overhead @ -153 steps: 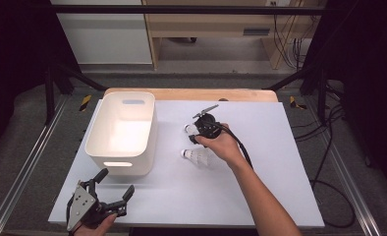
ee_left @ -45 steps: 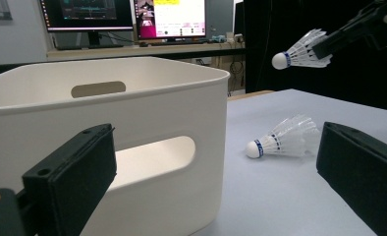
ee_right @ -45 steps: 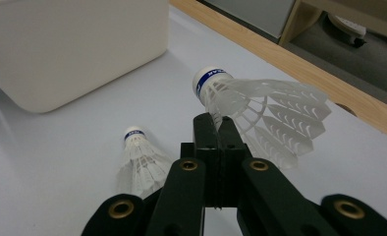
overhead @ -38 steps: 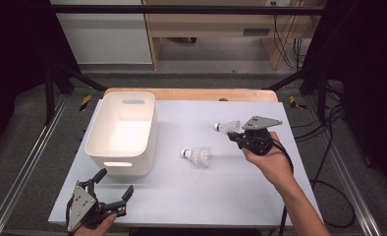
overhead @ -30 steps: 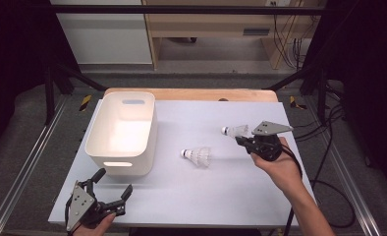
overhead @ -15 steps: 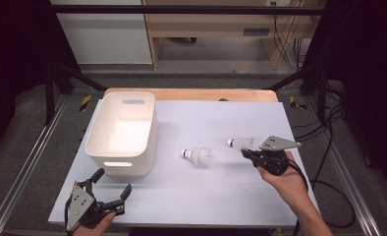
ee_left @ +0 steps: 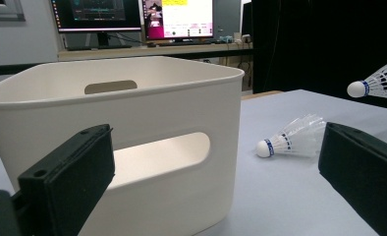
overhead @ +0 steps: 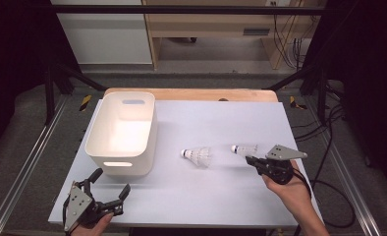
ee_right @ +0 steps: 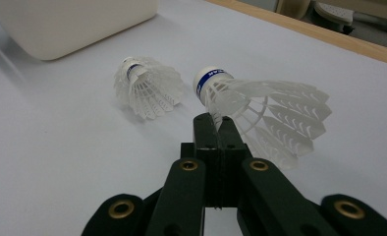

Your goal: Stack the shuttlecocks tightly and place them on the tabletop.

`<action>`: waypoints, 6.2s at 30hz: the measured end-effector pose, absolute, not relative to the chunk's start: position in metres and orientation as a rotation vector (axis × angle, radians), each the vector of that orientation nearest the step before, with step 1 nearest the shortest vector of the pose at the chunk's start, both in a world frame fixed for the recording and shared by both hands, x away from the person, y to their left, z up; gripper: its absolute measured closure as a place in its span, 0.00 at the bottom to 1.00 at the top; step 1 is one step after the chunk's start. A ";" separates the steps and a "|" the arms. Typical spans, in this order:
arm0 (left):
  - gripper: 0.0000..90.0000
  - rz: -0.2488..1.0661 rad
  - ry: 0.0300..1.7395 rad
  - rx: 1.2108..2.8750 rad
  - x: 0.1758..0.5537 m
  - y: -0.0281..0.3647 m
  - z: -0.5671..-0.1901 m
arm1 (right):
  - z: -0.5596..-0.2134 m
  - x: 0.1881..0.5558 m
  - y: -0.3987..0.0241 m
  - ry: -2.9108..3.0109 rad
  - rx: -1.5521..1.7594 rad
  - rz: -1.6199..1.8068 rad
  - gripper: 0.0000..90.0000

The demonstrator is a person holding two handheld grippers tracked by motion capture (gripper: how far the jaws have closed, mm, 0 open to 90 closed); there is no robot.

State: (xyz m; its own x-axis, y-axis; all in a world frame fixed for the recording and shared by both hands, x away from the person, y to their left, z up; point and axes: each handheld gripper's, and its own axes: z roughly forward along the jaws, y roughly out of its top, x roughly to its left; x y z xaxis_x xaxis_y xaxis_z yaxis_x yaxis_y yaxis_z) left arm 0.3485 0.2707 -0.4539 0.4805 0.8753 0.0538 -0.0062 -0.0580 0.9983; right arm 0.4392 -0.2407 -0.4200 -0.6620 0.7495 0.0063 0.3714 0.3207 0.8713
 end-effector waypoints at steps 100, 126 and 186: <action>0.01 0.840 0.818 1.440 0.352 0.273 -0.455 | -0.453 0.462 -0.177 2.327 0.928 1.254 1.00; 0.01 0.836 0.815 1.437 0.352 0.273 -0.454 | -0.467 0.479 -0.151 2.374 0.907 1.246 1.00; 0.01 0.839 0.810 1.435 0.351 0.273 -0.453 | -0.469 0.486 -0.130 2.438 0.867 1.198 1.00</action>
State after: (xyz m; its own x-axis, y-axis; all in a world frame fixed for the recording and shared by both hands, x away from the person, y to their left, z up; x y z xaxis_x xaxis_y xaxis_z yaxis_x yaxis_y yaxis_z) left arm 0.3509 0.2734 -0.4532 0.4934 0.8693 0.0278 -0.0028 -0.0303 0.9995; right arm 0.4857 -0.1296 -0.4689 -0.7771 0.6293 0.0054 0.3887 0.4733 0.7905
